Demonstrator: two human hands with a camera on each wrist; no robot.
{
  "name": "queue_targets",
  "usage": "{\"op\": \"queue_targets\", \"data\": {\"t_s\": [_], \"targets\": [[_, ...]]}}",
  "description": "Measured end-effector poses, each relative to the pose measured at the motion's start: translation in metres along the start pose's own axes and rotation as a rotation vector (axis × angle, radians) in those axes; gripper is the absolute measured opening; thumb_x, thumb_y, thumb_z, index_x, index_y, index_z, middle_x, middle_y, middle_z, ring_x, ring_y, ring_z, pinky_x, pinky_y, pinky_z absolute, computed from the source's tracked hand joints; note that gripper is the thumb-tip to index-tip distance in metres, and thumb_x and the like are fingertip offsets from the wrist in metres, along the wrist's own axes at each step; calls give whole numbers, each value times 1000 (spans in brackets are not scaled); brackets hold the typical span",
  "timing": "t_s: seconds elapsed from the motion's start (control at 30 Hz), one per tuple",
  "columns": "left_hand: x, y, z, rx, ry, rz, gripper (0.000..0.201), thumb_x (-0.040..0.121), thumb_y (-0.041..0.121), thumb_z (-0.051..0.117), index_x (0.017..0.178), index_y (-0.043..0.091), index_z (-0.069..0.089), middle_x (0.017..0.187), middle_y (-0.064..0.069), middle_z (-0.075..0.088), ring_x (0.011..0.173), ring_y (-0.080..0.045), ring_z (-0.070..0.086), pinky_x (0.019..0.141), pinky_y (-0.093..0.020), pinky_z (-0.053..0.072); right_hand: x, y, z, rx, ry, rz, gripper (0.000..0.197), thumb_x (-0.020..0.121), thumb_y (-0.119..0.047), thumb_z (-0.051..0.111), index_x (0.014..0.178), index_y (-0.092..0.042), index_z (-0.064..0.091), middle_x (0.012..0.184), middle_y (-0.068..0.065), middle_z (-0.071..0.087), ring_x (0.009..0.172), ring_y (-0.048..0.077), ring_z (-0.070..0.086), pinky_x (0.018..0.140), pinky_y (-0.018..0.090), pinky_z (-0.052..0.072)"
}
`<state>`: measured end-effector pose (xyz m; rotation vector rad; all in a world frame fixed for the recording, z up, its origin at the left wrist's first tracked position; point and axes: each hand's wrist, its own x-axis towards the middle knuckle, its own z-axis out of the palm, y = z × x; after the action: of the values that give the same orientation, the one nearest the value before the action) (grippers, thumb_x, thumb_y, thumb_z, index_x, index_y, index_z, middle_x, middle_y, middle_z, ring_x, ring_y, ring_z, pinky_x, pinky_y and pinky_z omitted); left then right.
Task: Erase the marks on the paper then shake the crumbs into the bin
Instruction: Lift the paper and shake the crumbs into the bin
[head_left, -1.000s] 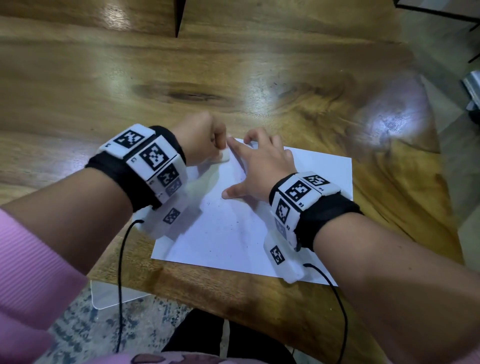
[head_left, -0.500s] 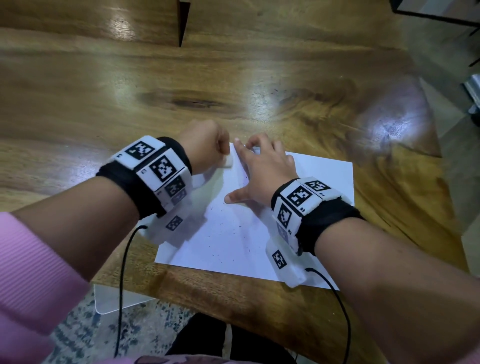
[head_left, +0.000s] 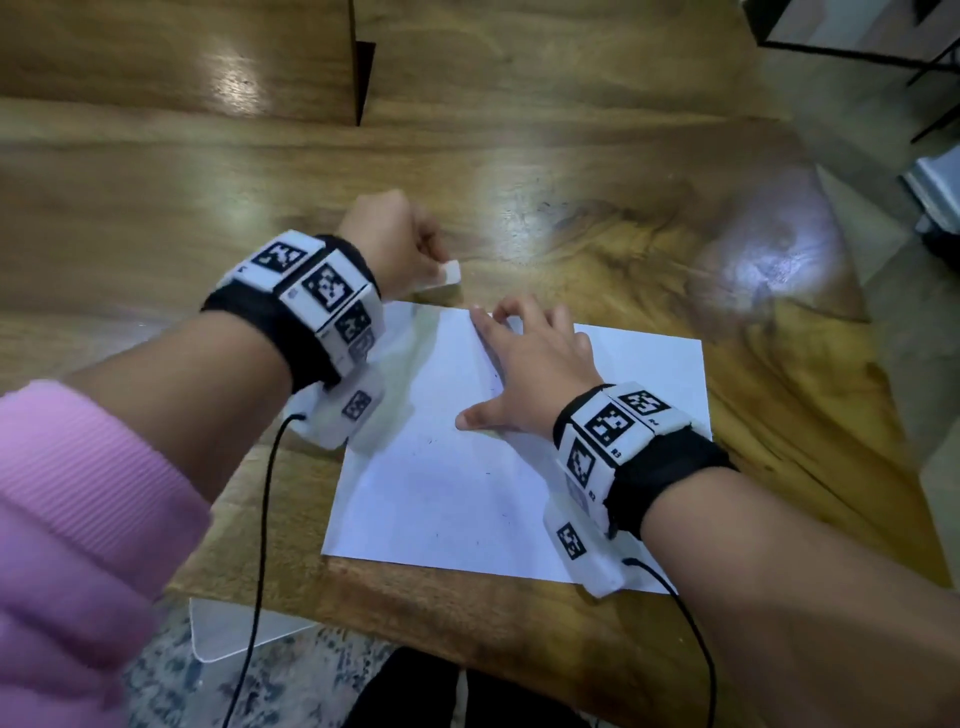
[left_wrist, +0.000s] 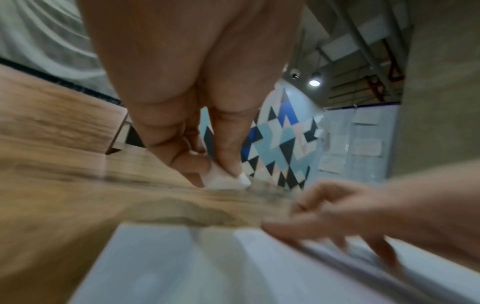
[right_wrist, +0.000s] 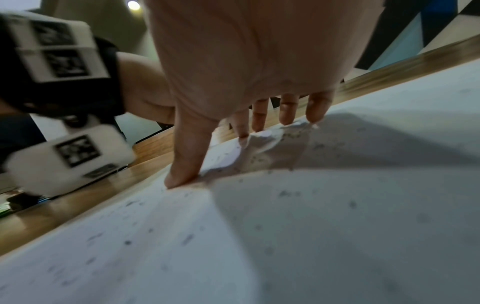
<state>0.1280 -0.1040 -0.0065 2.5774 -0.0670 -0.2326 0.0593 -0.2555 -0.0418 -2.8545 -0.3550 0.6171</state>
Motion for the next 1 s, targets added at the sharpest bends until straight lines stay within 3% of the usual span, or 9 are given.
{"op": "queue_targets", "data": {"t_s": [0.1, 0.17, 0.27, 0.37, 0.5, 0.63, 0.7, 0.8, 1.0], "targets": [[16, 7, 8, 39, -75, -18, 12, 76, 13, 67, 88, 13, 70, 79, -4, 60, 76, -15, 51, 64, -25, 38, -10, -1, 4, 1, 5, -8, 107, 63, -64, 73, 148, -35, 16, 139, -9, 22, 121, 20, 20, 94, 34, 27], [20, 8, 18, 73, -116, -12, 14, 78, 14, 66, 92, 13, 70, 87, -6, 62, 82, -16, 52, 71, -26, 39, -19, -1, 8, -8, 4, -16, 107, 64, -65, 72, 149, -34, 14, 140, -9, 21, 122, 20, 20, 95, 34, 27], [15, 7, 20, 145, -56, 34, 21, 80, 16, 64, 100, 13, 68, 110, -14, 56, 103, -29, 52, 81, -29, 38, -33, -3, 15, -11, -3, -41, 106, 67, -64, 70, 149, -34, 11, 143, -9, 19, 124, 19, 18, 98, 34, 26], [-14, 1, 8, 124, 41, -4, 27, 81, 12, 58, 107, 8, 63, 113, -20, 50, 110, -36, 47, 90, -33, 38, -46, -2, 16, 13, -18, -66, 103, 70, -62, 69, 149, -36, 9, 148, -9, 15, 128, 19, 17, 102, 35, 25], [-90, -31, 7, 186, -48, -195, 31, 74, 30, 67, 97, 11, 57, 104, -20, 56, 97, -36, 50, 74, -32, 36, -72, 28, 9, 120, 160, 221, 92, 70, -58, 71, 145, -32, 25, 149, -4, 17, 133, 21, 17, 103, 38, 24], [-154, -28, 20, 134, -143, -468, 56, 65, 42, 74, 100, 7, 48, 100, -16, 46, 94, -31, 45, 77, -35, 40, -95, 75, 6, 189, 217, 623, 91, 68, -50, 77, 137, -9, 35, 139, 10, 32, 125, 29, 28, 96, 39, 31], [-169, -19, 30, 164, -114, -493, 59, 66, 40, 74, 102, 2, 47, 105, -22, 47, 100, -35, 46, 83, -41, 42, -96, 86, 8, 226, 214, 634, 89, 69, -46, 79, 136, -4, 36, 136, 13, 33, 123, 30, 30, 96, 37, 30], [-177, -10, 45, 141, -37, -534, 46, 70, 33, 72, 97, 4, 48, 105, -25, 50, 94, -36, 49, 78, -41, 42, -90, 90, 10, 283, 220, 625, 86, 70, -40, 80, 132, 0, 37, 134, 13, 32, 122, 30, 30, 97, 36, 31], [-179, -3, 59, 77, -26, -603, 35, 76, 24, 67, 99, 1, 56, 108, -24, 51, 100, -39, 49, 86, -46, 45, -88, 93, 9, 312, 207, 610, 82, 71, -38, 80, 131, -3, 36, 133, 11, 33, 122, 27, 30, 95, 33, 31]]}}
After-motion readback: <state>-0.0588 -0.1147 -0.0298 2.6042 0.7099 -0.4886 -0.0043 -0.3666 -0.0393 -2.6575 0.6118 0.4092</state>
